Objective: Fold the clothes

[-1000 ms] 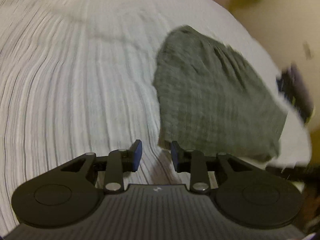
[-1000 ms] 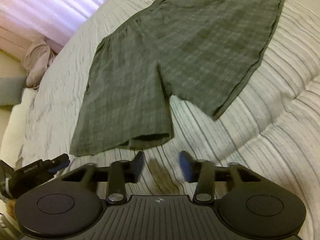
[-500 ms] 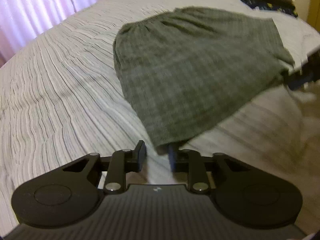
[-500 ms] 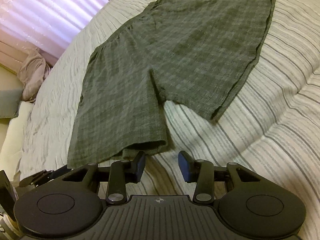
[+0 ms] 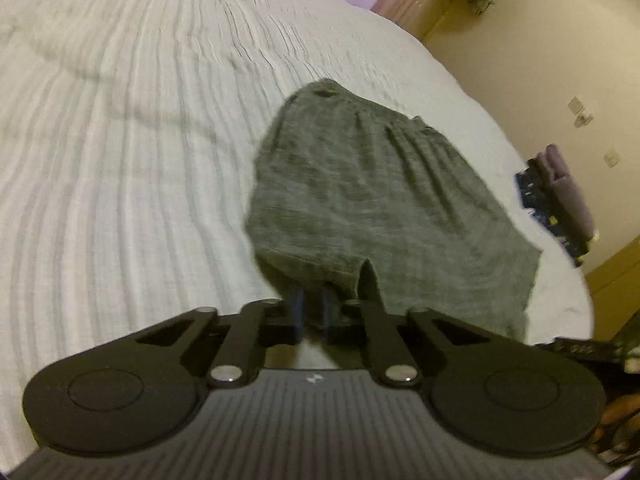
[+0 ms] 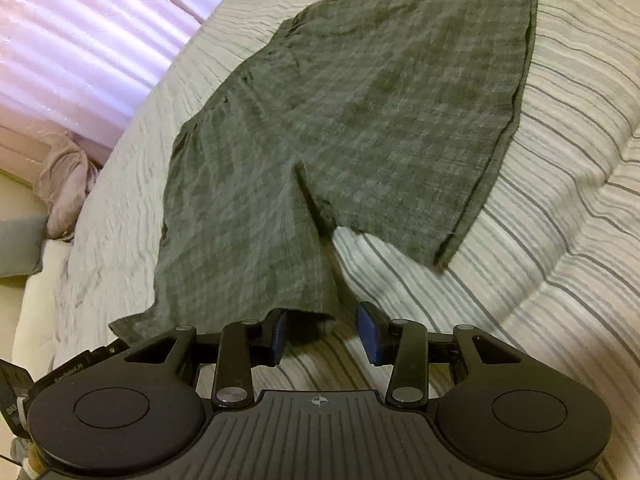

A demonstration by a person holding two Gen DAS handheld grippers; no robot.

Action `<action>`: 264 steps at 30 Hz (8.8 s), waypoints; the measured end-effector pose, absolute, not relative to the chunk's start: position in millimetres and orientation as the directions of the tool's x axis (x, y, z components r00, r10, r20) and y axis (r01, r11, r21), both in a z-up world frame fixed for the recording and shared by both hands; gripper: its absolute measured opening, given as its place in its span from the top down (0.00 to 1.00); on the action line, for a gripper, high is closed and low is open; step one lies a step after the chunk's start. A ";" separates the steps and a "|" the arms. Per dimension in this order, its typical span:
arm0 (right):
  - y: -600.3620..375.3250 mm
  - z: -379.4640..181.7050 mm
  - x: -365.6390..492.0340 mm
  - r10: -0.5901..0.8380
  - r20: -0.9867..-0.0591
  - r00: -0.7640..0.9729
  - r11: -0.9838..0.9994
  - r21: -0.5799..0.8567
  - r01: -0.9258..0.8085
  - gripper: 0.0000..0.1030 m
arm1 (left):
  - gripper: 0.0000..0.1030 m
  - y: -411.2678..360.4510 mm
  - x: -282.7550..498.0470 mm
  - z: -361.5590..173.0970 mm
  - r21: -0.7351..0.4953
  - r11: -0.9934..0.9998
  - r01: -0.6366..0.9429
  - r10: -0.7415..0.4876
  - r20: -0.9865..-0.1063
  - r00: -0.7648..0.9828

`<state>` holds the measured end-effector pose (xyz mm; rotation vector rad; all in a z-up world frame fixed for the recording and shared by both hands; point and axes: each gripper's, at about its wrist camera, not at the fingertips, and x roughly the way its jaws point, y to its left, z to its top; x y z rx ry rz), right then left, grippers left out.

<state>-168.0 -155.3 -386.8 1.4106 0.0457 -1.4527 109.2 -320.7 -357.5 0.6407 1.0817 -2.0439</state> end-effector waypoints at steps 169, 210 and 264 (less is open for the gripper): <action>-99.4 -139.3 -376.8 -0.491 -0.824 0.282 0.218 0.197 0.956 0.07 | 0.60 -36.9 -186.1 -120.0 -0.070 0.120 0.990 -0.524 -0.851 0.003; -59.4 -133.7 -282.2 -0.447 -0.873 0.193 0.140 0.145 0.979 0.07 | 0.51 -12.4 -102.2 -97.7 -0.032 0.059 0.998 -0.514 -0.858 0.003; -263.8 -358.9 -391.1 -0.352 -0.921 0.169 -0.009 0.184 0.983 0.41 | 0.55 -233.8 -133.7 -346.2 -0.108 0.058 0.992 -0.251 -0.964 -0.090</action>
